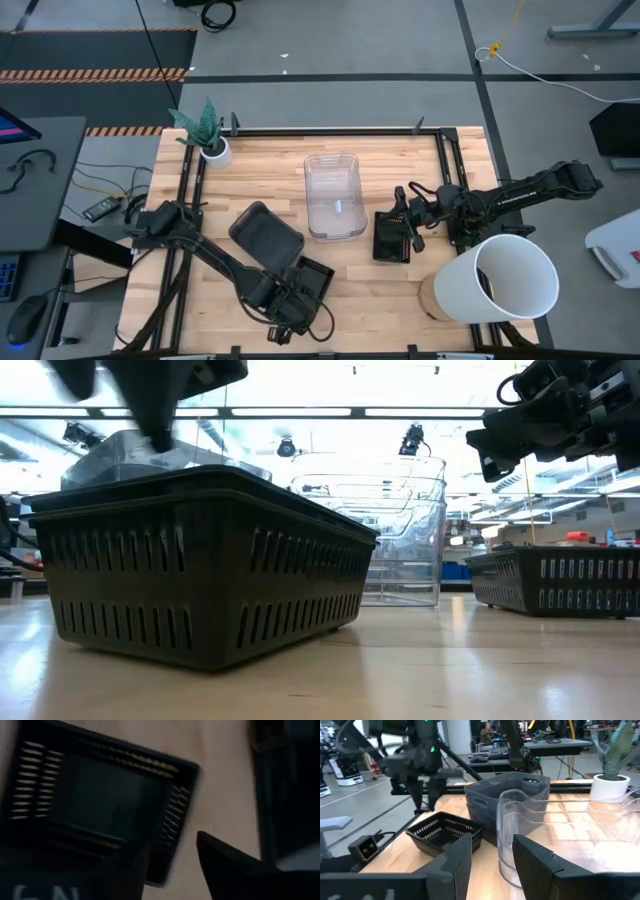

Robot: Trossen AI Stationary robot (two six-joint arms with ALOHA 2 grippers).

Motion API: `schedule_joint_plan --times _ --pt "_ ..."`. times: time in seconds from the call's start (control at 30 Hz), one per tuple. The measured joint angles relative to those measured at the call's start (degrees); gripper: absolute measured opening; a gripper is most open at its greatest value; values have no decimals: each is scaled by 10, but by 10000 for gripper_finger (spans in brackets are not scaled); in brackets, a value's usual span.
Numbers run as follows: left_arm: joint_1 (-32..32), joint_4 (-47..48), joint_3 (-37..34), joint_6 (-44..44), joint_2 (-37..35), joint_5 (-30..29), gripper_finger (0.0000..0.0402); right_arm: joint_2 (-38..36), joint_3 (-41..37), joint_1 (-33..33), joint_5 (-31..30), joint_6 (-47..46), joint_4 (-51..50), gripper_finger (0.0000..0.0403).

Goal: Stack baskets by color
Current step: Adjust the stacked black basket

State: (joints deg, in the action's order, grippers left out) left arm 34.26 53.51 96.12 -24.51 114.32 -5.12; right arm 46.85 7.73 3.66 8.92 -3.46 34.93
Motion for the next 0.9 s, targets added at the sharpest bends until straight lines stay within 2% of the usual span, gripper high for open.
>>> schedule_joint_plan --times 0.13,0.27,0.37,0.47,0.57,0.8,0.9 --pt "-10 1 1 -52 -4 -71 188 0 0 0 2 0 -10 148" --pt "-30 4 1 -45 -4 -89 180 0 19 0 -1 -13 -51 143" --pt "-47 -2 1 -4 -4 -97 164 0 39 5 -25 -12 -112 138" --pt "-50 -10 1 78 -4 -158 147 0 54 16 -63 1 -127 137" --pt "-52 -4 0 157 -4 -195 133 -4 83 16 -70 5 -133 136" --pt "-76 58 0 233 -5 -205 110 22 225 3 -115 -25 -334 136" --pt "-85 61 0 249 -5 -208 102 41 272 10 -137 -48 -383 136"
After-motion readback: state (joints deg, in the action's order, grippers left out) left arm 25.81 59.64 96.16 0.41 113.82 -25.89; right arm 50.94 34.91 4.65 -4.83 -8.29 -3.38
